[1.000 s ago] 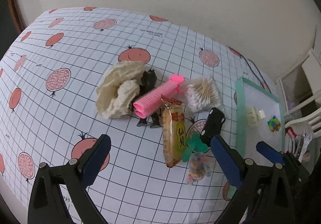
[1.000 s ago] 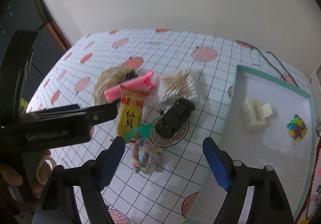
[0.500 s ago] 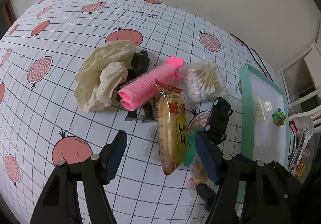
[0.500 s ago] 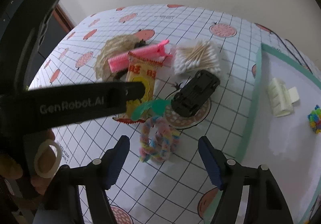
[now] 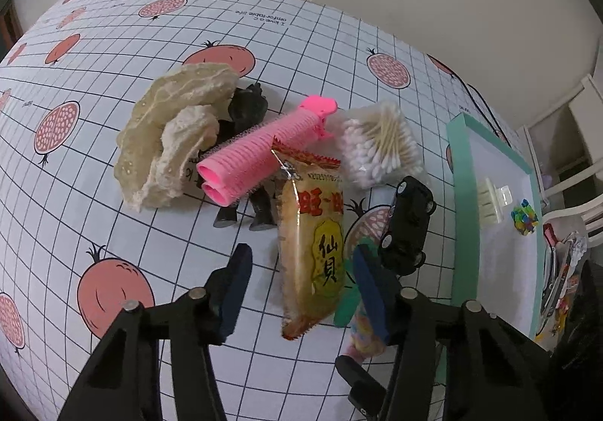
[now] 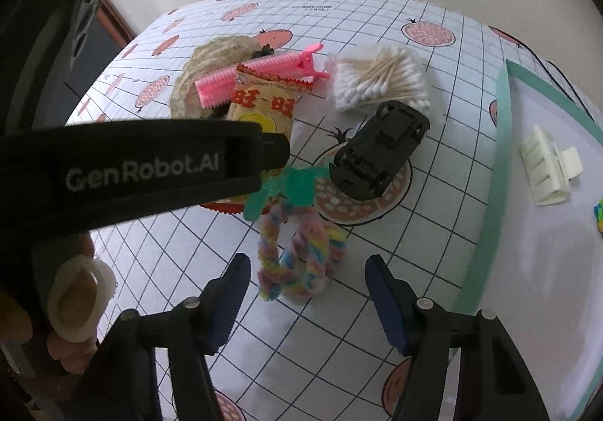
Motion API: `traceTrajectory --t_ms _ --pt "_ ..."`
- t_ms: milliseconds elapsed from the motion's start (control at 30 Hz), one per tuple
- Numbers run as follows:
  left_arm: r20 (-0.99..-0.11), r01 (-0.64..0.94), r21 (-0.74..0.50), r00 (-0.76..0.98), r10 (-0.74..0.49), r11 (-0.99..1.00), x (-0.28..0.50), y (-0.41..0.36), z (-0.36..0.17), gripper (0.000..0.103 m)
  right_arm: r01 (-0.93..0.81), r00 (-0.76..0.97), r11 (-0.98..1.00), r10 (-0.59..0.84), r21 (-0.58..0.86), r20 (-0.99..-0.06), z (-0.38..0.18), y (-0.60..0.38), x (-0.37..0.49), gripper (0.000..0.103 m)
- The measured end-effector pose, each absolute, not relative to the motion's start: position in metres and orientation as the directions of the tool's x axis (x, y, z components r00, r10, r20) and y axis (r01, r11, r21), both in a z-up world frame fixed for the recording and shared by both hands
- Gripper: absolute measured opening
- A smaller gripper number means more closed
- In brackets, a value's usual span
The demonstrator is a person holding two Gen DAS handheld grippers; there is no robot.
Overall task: Organize objects
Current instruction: 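Grasp the snack bag with the left gripper while the right grasps the rainbow ring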
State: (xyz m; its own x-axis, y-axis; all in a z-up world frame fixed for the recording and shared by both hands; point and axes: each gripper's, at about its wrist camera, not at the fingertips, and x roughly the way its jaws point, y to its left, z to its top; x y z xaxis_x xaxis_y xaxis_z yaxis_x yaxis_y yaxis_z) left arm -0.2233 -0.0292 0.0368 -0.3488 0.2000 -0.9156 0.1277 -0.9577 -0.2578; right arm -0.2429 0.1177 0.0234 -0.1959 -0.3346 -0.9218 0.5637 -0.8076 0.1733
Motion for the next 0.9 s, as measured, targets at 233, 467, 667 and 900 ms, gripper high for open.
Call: traceTrajectory --t_ms 233,467,667,900 --pt "-0.918 0.119 -0.26 -0.337 0.208 -0.958 -0.225 -0.028 0.032 0.045 0.562 -0.196 -0.808 -0.335 0.174 -0.922 0.023 0.118 -0.245 0.056" --pt "-0.919 0.114 -0.264 -0.33 0.214 -0.958 -0.225 -0.027 0.03 0.037 0.563 -0.186 -0.804 -0.35 0.193 -0.918 0.024 0.12 -0.247 0.045" --pt "-0.923 0.116 -0.255 -0.326 0.206 -0.96 -0.224 -0.024 0.03 0.035 0.556 -0.186 -0.806 -0.358 0.203 -0.915 0.023 0.124 -0.249 0.038" --pt "-0.927 0.118 -0.241 -0.323 0.192 -0.963 -0.223 -0.023 0.032 0.032 0.562 -0.192 -0.799 -0.378 0.214 -0.906 0.025 0.127 -0.254 0.03"
